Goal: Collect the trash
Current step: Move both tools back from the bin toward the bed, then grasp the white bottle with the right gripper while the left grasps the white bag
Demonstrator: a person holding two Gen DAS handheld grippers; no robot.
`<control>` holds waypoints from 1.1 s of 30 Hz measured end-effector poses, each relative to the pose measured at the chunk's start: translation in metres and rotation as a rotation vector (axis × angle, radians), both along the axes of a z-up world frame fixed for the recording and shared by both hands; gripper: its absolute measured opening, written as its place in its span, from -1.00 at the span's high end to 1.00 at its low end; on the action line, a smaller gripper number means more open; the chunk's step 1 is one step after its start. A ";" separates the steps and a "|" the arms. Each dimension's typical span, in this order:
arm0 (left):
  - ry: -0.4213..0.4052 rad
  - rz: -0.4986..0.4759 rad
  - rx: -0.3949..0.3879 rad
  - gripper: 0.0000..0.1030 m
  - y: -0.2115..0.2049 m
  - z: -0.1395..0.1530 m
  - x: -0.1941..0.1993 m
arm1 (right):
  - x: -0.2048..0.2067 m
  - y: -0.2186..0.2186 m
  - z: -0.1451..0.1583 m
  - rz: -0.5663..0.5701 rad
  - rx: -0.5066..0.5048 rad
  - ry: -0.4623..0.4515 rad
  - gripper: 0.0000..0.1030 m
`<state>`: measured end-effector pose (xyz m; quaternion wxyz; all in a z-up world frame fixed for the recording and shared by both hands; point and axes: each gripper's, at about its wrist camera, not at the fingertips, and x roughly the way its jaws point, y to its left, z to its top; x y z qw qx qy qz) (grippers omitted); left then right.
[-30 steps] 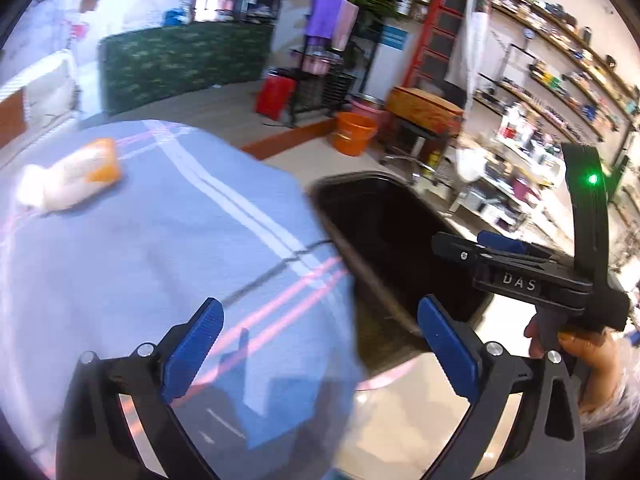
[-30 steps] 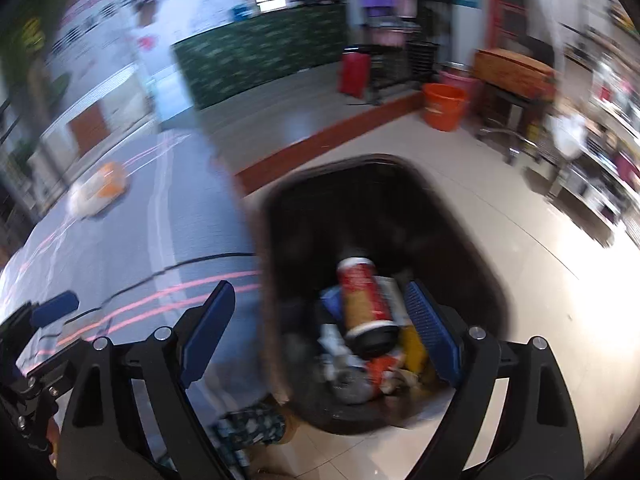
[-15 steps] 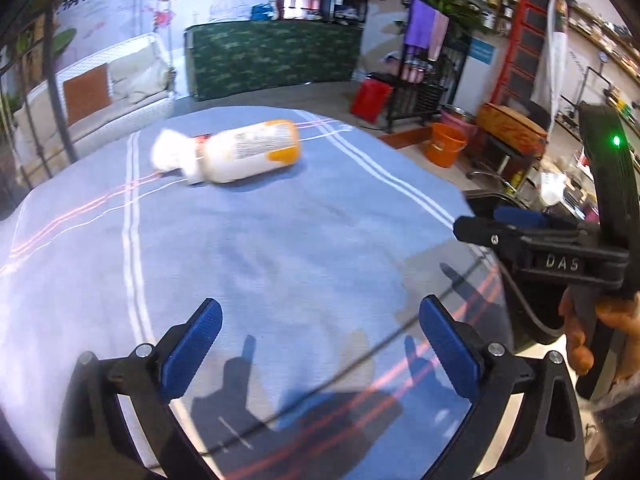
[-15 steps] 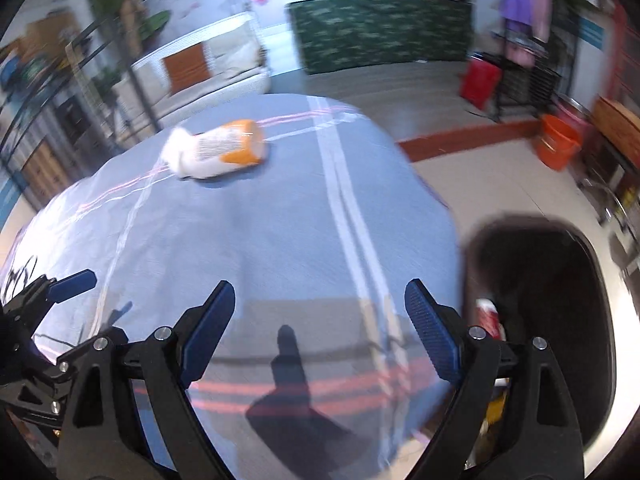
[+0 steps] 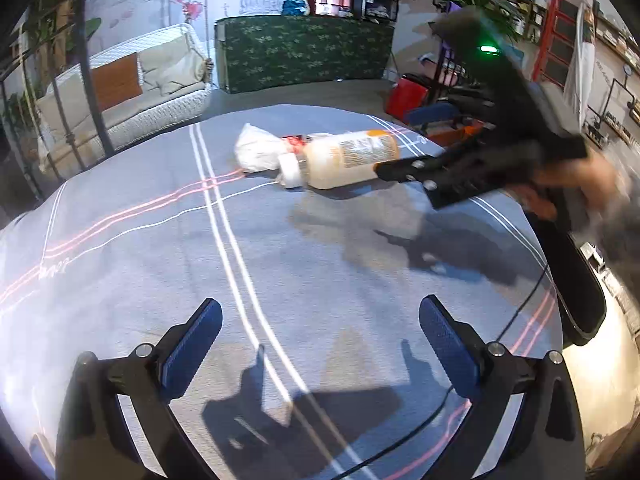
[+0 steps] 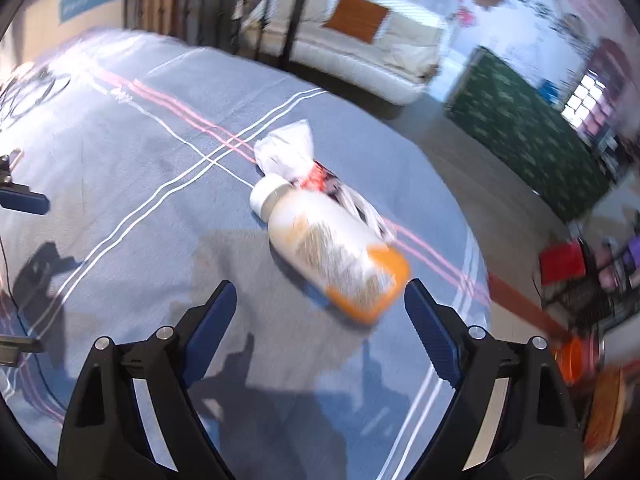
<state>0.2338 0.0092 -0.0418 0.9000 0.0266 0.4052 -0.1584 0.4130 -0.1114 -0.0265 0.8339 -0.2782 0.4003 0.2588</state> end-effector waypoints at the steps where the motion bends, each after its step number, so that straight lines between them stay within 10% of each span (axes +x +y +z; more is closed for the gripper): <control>1: 0.002 0.014 -0.018 -0.90 0.005 -0.001 0.000 | 0.011 0.008 -0.003 0.024 -0.041 -0.002 -0.60; 14: 0.068 0.032 -0.111 -0.90 0.011 -0.021 0.009 | 0.038 0.053 -0.066 0.281 -0.542 -0.085 -0.28; 33: -0.043 -0.024 0.135 -0.89 -0.002 -0.014 0.059 | -0.041 -0.039 0.011 -0.036 0.018 0.009 -0.19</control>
